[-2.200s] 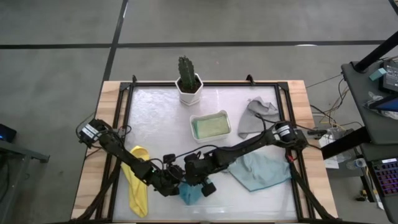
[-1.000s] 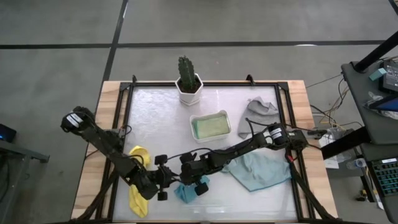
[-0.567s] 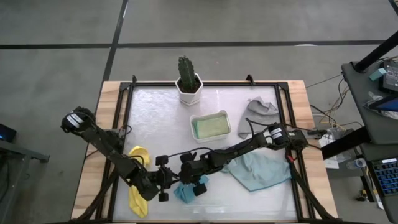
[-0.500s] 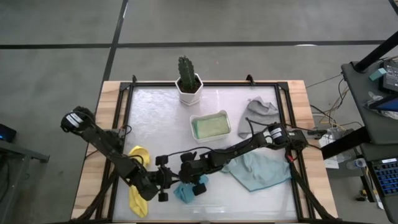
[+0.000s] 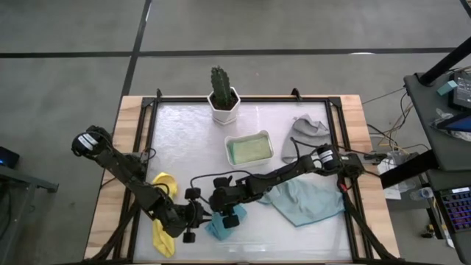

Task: Fold microfiber towels
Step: Fold the dark blue towel

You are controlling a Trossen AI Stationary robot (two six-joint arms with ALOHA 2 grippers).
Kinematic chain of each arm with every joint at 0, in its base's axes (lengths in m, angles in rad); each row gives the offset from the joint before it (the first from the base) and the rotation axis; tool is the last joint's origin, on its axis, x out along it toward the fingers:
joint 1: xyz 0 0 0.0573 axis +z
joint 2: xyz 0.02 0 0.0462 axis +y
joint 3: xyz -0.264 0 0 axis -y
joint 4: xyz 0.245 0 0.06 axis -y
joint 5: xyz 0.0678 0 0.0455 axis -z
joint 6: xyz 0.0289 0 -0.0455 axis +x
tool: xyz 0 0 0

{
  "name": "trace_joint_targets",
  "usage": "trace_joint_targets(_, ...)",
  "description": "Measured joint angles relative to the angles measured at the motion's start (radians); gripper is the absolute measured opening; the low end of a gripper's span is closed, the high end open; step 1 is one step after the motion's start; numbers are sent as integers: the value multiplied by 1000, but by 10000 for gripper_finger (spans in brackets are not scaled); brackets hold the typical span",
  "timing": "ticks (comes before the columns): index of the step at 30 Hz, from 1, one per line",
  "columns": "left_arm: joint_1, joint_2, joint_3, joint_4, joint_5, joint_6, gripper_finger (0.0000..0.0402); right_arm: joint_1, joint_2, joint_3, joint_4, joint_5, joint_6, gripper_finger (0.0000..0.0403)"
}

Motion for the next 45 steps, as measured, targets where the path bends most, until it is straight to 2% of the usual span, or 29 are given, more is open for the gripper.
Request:
trace_joint_targets(8, 0, 0, -12, 37, 3, 8, 51, 2, -89, -1, -66, 19, 13, 104)
trace_joint_targets(10, 0, 0, -12, 38, 3, 8, 51, 11, -116, -1, -125, 65, 16, 94)
trace_joint_targets(15, 2, 0, -13, 63, -9, 21, 51, 64, -160, -5, -222, 268, 55, 61)
trace_joint_targets(19, 2, 0, -13, 128, -28, 79, 51, 112, -163, -33, -214, 315, 86, 32)
trace_joint_targets(25, 3, 14, -14, 203, -30, 123, 51, 134, -163, -182, 27, 393, 164, 9)
trace_joint_targets(34, 8, 154, -16, 281, -32, 100, 51, 118, -154, -442, 531, 436, 220, 9)
trace_joint_targets(38, 9, 196, -16, 249, -32, 40, 51, 100, -141, -522, 649, 445, 238, 9)
trace_joint_targets(45, 9, 225, -18, 127, 3, -112, 51, 84, -106, -575, 688, 447, 274, 8)
